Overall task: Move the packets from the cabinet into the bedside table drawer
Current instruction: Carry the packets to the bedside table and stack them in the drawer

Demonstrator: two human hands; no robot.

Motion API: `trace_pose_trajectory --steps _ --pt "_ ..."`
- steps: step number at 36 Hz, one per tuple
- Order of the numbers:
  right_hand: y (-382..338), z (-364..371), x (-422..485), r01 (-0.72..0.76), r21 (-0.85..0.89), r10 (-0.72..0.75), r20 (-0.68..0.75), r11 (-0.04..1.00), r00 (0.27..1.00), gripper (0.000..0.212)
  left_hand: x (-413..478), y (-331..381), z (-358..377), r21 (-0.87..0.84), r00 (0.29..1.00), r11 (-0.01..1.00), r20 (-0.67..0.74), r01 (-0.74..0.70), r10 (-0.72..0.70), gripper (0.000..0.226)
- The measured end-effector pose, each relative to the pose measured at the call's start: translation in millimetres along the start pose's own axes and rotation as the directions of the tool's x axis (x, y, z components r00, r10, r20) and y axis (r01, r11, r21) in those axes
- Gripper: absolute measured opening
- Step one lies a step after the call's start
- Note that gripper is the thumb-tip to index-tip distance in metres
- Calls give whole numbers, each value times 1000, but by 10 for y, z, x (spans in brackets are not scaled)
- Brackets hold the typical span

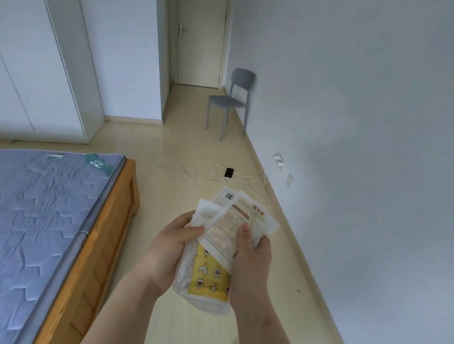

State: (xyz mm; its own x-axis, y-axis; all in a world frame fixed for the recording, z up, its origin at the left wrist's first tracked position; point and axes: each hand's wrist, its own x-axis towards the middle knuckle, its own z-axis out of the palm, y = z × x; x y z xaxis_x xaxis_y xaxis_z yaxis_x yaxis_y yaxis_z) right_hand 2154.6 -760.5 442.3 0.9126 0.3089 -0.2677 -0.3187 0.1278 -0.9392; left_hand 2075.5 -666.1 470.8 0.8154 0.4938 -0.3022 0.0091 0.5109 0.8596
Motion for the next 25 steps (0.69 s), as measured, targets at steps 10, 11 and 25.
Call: trace_pose_trajectory --steps 10,11,25 --pt "-423 1025 2055 12 -39 -5 184 999 983 15 2085 748 -13 -63 966 998 -259 -29 12 13" --pt "-476 1174 2241 9 -41 0 206 999 978 15 2275 852 -42 -58 958 997 -284 -46 28 12" --pt "-410 3228 4372 -24 -202 99 366 979 925 13 4669 1908 -1161 -49 847 992 -526 -115 72 11"
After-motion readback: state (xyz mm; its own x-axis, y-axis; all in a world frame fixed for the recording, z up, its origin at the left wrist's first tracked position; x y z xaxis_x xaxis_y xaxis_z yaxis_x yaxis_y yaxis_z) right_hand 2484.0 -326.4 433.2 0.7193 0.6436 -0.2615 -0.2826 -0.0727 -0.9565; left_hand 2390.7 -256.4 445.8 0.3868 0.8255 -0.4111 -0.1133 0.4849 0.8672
